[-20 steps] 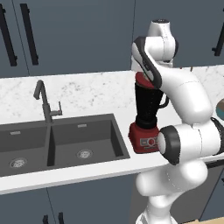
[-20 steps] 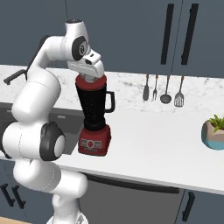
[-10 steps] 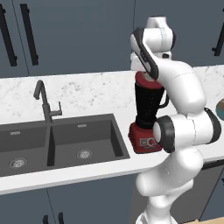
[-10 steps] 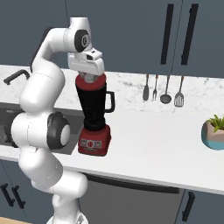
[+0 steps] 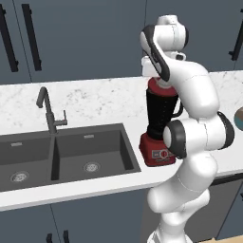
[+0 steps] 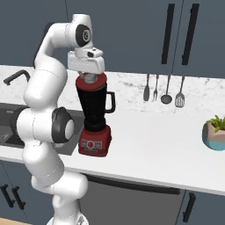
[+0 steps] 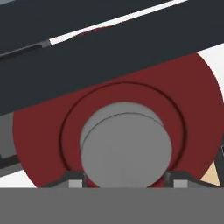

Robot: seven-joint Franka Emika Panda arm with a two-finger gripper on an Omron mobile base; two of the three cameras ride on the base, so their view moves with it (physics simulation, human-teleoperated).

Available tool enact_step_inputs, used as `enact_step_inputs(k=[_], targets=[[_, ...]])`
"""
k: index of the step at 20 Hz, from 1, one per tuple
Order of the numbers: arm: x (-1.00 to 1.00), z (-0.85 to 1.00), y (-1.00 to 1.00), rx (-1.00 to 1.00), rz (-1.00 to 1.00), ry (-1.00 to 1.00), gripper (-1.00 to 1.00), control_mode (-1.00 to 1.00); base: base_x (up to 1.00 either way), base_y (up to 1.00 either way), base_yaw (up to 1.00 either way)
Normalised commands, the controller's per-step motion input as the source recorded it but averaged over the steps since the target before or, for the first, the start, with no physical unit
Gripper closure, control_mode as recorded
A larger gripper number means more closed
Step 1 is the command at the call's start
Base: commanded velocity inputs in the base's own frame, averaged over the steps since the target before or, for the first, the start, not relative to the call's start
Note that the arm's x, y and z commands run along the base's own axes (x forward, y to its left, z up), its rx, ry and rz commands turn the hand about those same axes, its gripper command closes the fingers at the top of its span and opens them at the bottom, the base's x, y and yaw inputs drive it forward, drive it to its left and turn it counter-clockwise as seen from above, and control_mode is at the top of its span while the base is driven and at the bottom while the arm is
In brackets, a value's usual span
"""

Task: Close the lid blender by securely placing the lid on top.

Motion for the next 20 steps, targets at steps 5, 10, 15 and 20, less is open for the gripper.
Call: enact_step_inputs(k=[5, 10, 15, 20], targets=[[-0.08, -0.2, 0.06, 0.02, 0.0, 0.08, 1.0, -1.0, 0.0, 0.0, 0.0], [0.03, -0.16, 0.19, 0.26, 0.0, 0.08, 1.0, -1.0, 0.0, 0.0, 0.0], [-0.1, 0.01, 0.13, 0.08, 0.0, -0.04, 1.0, -1.0, 0.0, 0.0, 0.0], [-0.97, 0.01, 0.28, -0.07, 0.07, -0.41, 1.0, -1.0, 0.0, 0.0, 0.0]])
